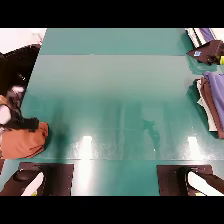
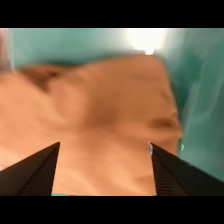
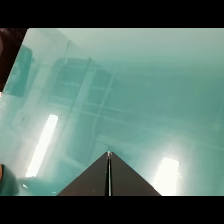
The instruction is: Fold the shirts.
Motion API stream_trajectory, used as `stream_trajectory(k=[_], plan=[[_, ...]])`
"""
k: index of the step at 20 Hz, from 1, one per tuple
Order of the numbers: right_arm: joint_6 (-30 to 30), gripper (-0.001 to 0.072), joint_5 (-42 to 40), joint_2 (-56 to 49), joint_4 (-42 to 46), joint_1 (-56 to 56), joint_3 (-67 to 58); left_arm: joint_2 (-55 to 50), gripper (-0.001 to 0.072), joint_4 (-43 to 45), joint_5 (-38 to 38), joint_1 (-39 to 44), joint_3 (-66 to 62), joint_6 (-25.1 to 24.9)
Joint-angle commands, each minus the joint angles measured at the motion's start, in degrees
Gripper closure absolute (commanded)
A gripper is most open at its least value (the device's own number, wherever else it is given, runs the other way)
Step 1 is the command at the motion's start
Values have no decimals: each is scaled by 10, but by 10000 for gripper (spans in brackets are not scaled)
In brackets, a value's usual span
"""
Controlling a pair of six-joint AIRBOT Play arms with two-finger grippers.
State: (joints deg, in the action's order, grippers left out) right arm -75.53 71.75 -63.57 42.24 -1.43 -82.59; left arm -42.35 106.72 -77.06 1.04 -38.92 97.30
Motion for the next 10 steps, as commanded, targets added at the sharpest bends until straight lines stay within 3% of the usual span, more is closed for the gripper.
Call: stream_trajectory(k=[1, 3, 4, 5, 6, 10], plan=[[0, 696, 2, 0, 0, 0, 0, 3, 50, 9, 57, -11, 116, 40], [0, 696, 2, -1, 0, 0, 0, 3, 53, 7, 56, -11, 117, 73], [0, 696, 2, -1, 0, 0, 0, 6, 211, 7, 56, -11, 115, 78], [0, 696, 2, -1, -1, 0, 0, 6, 470, 7, 55, -11, 109, 78], [0, 696, 2, -1, -1, 0, 0, 6, 670, 7, 53, -11, 102, 77], [0, 696, -5, 1, -8, 0, -1, 11, 681, 6, 29, -11, -9, 77]])
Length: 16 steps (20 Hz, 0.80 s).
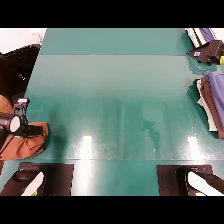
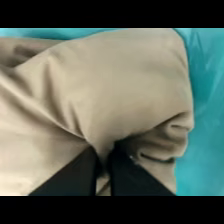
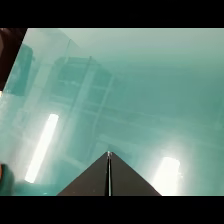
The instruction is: Fold the shirts.
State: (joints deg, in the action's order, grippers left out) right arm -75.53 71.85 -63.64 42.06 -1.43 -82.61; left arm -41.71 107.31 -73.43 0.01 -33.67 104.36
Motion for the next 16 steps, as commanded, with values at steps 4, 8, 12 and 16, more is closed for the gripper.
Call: stream_trajectory(k=[4, 8, 12, 16], plan=[[0, 696, -8, 2, -4, 0, -66, 17, 681, -68, -28, 0, -312, -31], [0, 696, -18, 1, 12, 0, -156, 15, 683, -248, 12, 0, -534, -89], [0, 696, -23, 1, 66, 0, -214, 15, 683, -353, 78, 0, -586, -106], [0, 696, -23, 1, 82, 0, -239, -42, 684, -414, 25, 9, -585, -118]])
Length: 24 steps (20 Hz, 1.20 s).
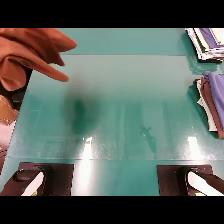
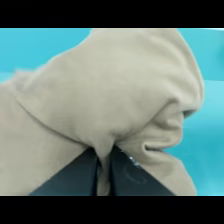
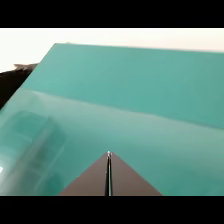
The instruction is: Fold the shirts.
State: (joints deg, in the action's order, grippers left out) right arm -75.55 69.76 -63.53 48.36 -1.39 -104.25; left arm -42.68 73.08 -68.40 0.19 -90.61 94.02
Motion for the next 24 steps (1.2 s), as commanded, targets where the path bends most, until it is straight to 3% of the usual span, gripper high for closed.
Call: stream_trajectory(k=[1, 6, 10, 11, 12, 13, 15, 19, 24], plan=[[0, 696, -2, 0, 19, 0, -24, -52, 684, -68, -44, 30, -13, -15], [0, 696, -1, 0, 19, 0, -24, -157, 684, 11, -62, 246, 32, 9], [0, 696, -1, 0, 20, 0, -24, -249, 680, 15, -49, 400, 92, 15], [0, 696, -1, 0, 24, 0, -24, -273, 645, 15, -36, 426, 97, 13], [0, 696, -1, 0, 24, 0, -24, -297, 268, 13, -15, 447, 97, 0], [0, 696, -1, 0, 24, 0, -24, -316, -13, 13, 10, 458, 96, 0], [0, 696, 2, 0, 24, 0, -24, -332, 38, 29, 51, 451, 96, -18], [0, 696, 35, 0, 28, 0, -21, -337, 39, 64, 79, 371, 96, -14], [0, 696, 77, 0, 27, 0, 47, -413, 39, 19, 80, 268, 98, -17]])
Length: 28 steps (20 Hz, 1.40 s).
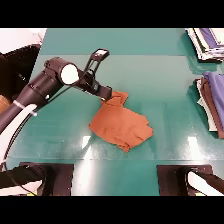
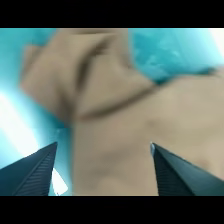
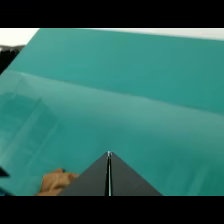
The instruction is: Fold the shirts.
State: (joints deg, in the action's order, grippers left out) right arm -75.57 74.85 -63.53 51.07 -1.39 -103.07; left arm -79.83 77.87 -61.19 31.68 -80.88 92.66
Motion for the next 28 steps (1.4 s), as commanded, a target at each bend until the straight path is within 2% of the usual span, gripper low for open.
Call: stream_trajectory(k=[1, 5, 8, 13, 17, 18, 19, 20, 21, 25, 28], plan=[[0, 696, 29, 0, 0, 0, 59, -67, 39, -50, 10, -51, 0, -16], [0, 696, 30, 0, -2, 0, 150, -146, 39, -63, 56, -52, 0, -18], [0, 696, 29, 0, -5, 0, 198, -169, 39, -64, 80, -67, 0, -16], [0, 696, 9, 0, -6, 0, 217, -176, 40, -90, 96, -87, 0, -17], [0, 696, 2, 0, -7, 0, 217, -194, 42, -154, 97, -87, 0, -47], [0, 696, 2, 0, -7, 0, 217, -194, 206, -160, 101, -87, 0, -48], [0, 696, 4, 0, -7, 0, 217, -193, 425, -163, 107, -87, -1, -47], [0, 696, 7, 0, -7, 0, 217, -192, 596, -162, 111, -87, -3, -47], [0, 696, 14, 0, -3, 0, 217, -191, 679, -161, 110, -88, -7, -49], [-10, 696, 73, 0, 38, -7, 218, -189, 680, -134, 31, -122, -83, -49], [-42, 696, 87, 16, 101, -7, 295, -189, 681, -132, -35, -156, -160, -62]])
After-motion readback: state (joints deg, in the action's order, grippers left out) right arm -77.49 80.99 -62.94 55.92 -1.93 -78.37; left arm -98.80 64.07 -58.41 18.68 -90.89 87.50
